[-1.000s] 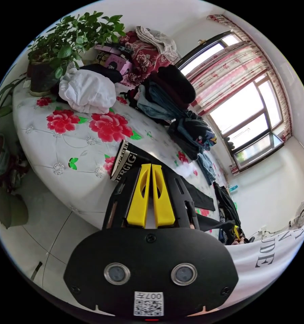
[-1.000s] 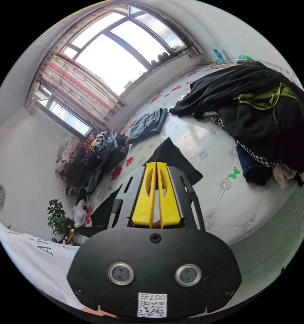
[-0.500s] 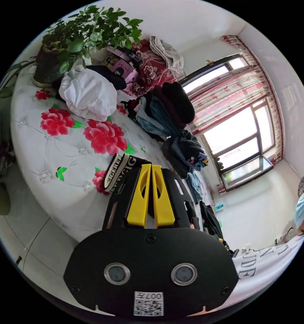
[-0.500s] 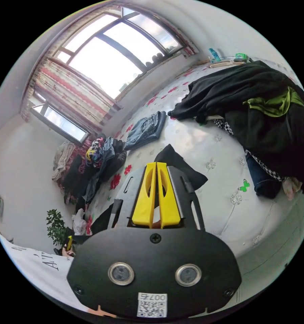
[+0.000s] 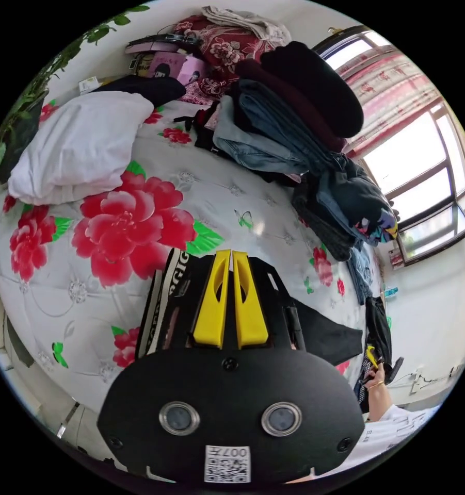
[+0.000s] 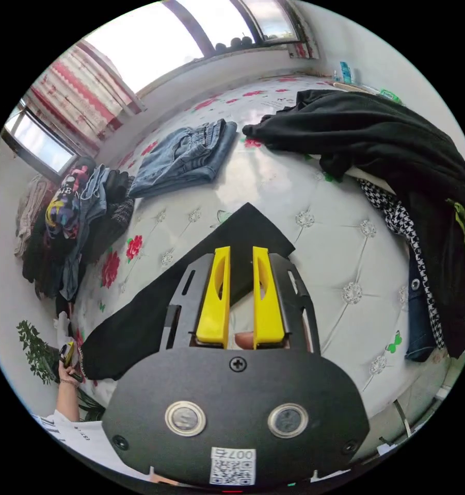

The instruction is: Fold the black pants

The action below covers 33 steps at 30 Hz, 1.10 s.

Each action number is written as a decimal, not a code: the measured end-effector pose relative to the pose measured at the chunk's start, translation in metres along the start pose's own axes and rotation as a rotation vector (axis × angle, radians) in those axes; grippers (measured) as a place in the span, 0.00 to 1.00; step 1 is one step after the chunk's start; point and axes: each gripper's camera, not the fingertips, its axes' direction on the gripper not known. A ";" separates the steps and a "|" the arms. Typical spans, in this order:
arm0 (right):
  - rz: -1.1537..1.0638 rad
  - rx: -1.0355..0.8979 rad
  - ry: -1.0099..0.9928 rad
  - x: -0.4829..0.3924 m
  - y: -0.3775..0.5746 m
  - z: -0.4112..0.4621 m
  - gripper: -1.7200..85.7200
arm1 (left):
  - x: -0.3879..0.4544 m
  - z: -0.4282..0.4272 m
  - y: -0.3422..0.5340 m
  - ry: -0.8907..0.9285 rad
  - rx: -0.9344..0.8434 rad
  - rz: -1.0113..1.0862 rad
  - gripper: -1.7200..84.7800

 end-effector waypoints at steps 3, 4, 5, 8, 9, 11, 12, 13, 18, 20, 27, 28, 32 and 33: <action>0.123 0.025 -0.040 0.036 0.011 -0.001 0.08 | -0.011 -0.013 0.024 -0.033 0.014 -0.006 0.02; 0.153 0.027 -0.048 0.044 0.012 0.001 0.09 | -0.014 -0.016 0.029 -0.042 0.015 -0.022 0.02; 0.211 0.028 -0.081 0.060 0.014 0.004 0.09 | -0.022 -0.021 0.040 -0.049 0.027 -0.061 0.03; 0.318 0.036 -0.247 0.086 0.020 0.022 0.10 | -0.047 -0.030 0.062 -0.036 0.061 -0.198 0.06; 0.350 0.076 -0.272 0.089 0.023 0.027 0.09 | -0.057 -0.029 0.067 -0.024 0.059 -0.245 0.07; 0.387 0.125 -0.295 0.090 0.026 0.035 0.08 | -0.072 -0.026 0.074 -0.022 0.052 -0.324 0.09; 0.422 0.138 -0.317 0.090 0.026 0.041 0.06 | -0.083 -0.024 0.077 0.004 0.057 -0.373 0.10; 0.445 0.117 -0.340 0.091 0.025 0.045 0.05 | -0.087 -0.022 0.079 0.017 0.060 -0.397 0.10; 0.121 0.064 -0.531 0.009 -0.002 0.032 0.02 | -0.109 -0.001 0.080 0.109 0.056 -0.484 0.14; -0.137 0.044 -0.545 -0.054 0.004 0.013 0.02 | -0.111 0.010 0.076 0.138 0.055 -0.478 0.15; -0.789 -0.266 -0.629 -0.259 0.148 0.041 0.04 | -0.118 0.056 0.070 0.127 0.071 -0.497 0.09; -0.803 -0.317 -0.616 -0.267 0.161 0.052 0.04 | -0.119 0.060 0.071 0.133 0.073 -0.512 0.08; -0.842 -0.527 -0.554 -0.282 0.213 0.094 0.06 | -0.119 0.071 0.081 0.243 0.147 -0.558 0.03; -0.842 -0.514 -0.544 -0.277 0.215 0.091 0.06 | -0.109 0.070 0.081 0.265 0.174 -0.504 0.02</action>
